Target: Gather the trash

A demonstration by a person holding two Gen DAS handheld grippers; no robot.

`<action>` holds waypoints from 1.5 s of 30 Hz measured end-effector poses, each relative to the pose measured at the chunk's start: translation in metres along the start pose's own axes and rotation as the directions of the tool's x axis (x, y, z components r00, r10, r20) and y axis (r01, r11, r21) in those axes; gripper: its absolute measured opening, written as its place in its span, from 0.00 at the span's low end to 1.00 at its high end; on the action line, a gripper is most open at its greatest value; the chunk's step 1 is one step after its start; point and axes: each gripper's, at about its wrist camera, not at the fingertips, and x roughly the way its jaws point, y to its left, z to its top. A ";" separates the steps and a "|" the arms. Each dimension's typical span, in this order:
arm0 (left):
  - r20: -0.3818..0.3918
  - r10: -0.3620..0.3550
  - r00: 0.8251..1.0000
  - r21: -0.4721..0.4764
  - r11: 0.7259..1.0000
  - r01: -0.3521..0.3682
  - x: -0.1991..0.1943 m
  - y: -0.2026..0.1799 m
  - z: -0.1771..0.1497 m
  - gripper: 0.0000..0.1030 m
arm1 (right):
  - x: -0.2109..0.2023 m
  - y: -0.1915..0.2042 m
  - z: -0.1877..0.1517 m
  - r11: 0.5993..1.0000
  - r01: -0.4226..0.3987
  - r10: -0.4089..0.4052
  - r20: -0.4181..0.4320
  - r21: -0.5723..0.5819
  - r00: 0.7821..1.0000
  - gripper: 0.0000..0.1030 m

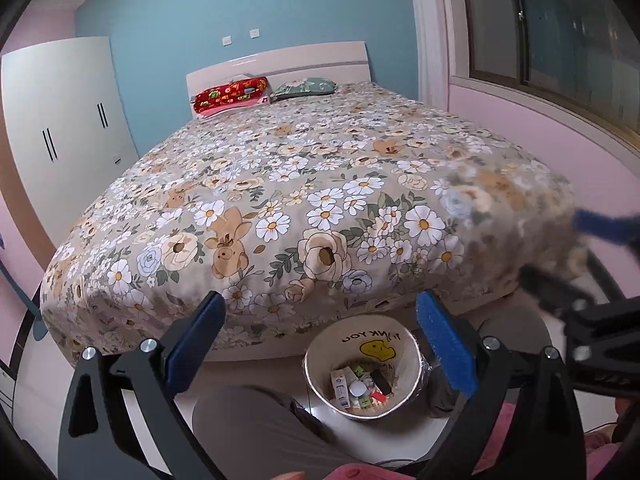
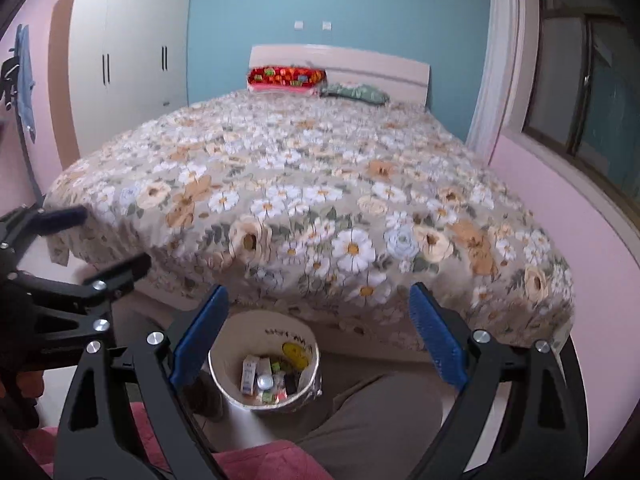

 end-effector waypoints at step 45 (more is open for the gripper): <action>-0.039 0.002 0.999 -0.019 1.000 -0.003 0.007 -0.002 -0.006 0.95 | 0.008 -0.004 -0.006 1.000 -0.009 0.008 -0.028 -0.017 1.000 0.87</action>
